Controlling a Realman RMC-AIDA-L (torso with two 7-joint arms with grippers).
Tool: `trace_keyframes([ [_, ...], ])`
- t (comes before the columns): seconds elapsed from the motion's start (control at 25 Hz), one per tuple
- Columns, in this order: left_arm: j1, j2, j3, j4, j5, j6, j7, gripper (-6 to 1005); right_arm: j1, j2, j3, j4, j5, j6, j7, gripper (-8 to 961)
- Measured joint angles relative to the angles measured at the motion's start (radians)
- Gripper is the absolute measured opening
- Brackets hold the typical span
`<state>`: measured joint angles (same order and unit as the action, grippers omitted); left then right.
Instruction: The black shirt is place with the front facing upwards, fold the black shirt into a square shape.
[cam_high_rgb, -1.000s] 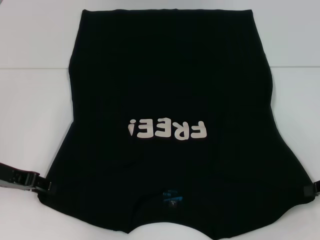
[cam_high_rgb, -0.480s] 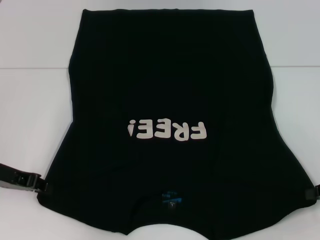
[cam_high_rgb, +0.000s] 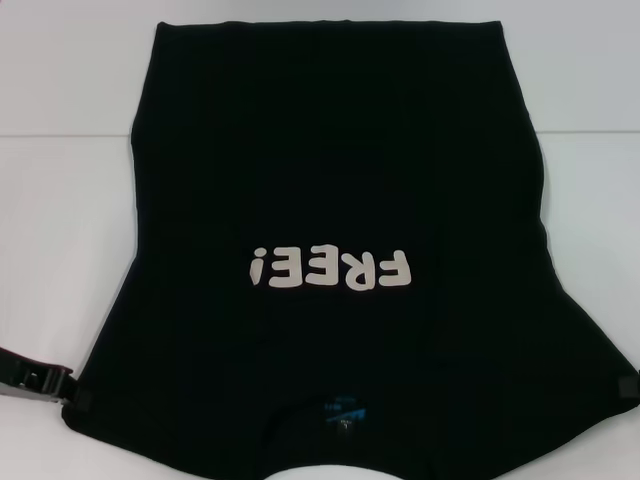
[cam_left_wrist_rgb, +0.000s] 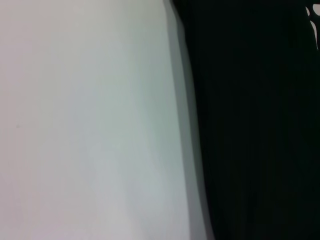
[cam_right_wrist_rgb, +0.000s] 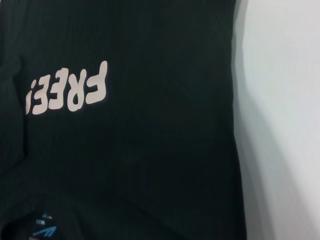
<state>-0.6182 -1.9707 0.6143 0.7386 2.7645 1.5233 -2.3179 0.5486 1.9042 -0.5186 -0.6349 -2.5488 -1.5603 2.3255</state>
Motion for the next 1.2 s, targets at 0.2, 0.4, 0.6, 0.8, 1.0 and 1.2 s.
trace_keyframes([
  [0.2, -0.003, 0.004, -0.015, 0.011, -0.004, 0.023, 0.010, 14, 0.000, 0.000, 0.000, -0.002, 0.000, 0.000, 0.000, 19],
  [0.4, -0.010, 0.015, -0.099, 0.016, -0.012, 0.079, 0.056, 13, 0.001, -0.003, 0.000, -0.003, -0.001, 0.000, 0.000, 19],
  [0.6, -0.003, 0.025, -0.163, 0.012, -0.017, 0.115, 0.110, 12, -0.002, -0.008, 0.024, -0.004, -0.001, -0.027, -0.013, 20],
  [0.8, 0.017, 0.025, -0.222, 0.009, -0.020, 0.143, 0.168, 13, -0.020, -0.014, 0.097, -0.001, -0.001, -0.064, -0.048, 20],
  [1.0, 0.043, 0.025, -0.294, 0.006, -0.028, 0.216, 0.250, 13, -0.051, -0.015, 0.132, -0.001, 0.004, -0.099, -0.081, 20],
  [1.2, 0.071, 0.023, -0.322, 0.007, -0.052, 0.272, 0.296, 13, -0.079, -0.023, 0.163, -0.005, 0.012, -0.142, -0.107, 20],
])
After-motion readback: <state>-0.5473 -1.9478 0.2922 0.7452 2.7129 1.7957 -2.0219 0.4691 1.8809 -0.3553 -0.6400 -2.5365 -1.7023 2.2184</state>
